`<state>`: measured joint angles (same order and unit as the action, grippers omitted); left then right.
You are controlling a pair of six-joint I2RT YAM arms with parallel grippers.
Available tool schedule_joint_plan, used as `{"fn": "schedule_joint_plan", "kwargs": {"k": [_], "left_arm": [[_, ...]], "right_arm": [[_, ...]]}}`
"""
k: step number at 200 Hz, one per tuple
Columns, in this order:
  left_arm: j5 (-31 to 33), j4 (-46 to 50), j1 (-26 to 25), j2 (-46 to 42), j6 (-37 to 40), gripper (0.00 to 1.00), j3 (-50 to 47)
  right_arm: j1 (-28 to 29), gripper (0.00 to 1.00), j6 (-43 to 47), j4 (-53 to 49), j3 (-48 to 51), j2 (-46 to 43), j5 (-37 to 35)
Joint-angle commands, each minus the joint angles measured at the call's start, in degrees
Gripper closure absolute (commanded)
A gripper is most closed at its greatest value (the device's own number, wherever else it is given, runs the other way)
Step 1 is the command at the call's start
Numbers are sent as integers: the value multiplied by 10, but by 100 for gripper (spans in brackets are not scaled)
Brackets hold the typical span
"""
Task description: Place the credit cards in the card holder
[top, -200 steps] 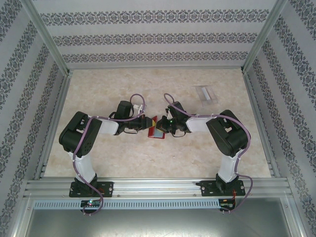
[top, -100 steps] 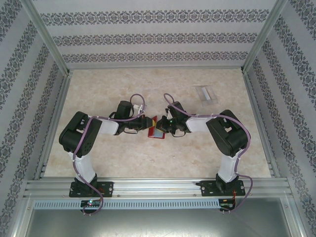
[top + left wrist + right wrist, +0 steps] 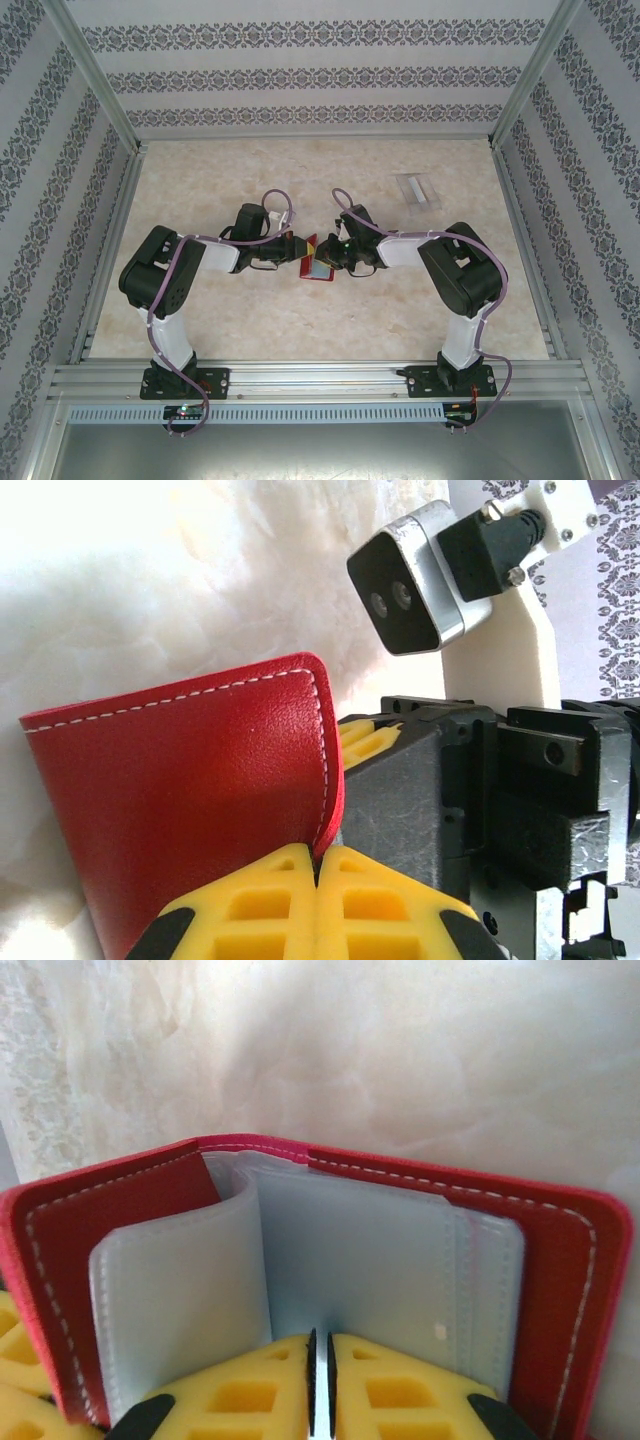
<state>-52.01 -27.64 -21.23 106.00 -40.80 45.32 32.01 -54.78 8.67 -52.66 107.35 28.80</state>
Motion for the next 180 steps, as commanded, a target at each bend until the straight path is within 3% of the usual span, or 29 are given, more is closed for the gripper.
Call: {"fn": "schedule_joint_plan", "kwargs": {"k": [1,110,155,164,180], "left_arm": [[17,42,-1,-3,16,100,-8],[19,48,2,-11,19,100,-10],[19,46,6,-14,18,100,-14],[18,45,6,-14,16,100,-13],[18,45,6,-15,15,100,-12]], "right_arm": [[-8,83,3,12,12,-14,-19],[-33,78,4,5,70,-92,-76],[0,76,49,-87,33,-150,-144],[2,79,41,-83,29,-147,-137],[1,95,21,-59,26,-122,-114]]}}
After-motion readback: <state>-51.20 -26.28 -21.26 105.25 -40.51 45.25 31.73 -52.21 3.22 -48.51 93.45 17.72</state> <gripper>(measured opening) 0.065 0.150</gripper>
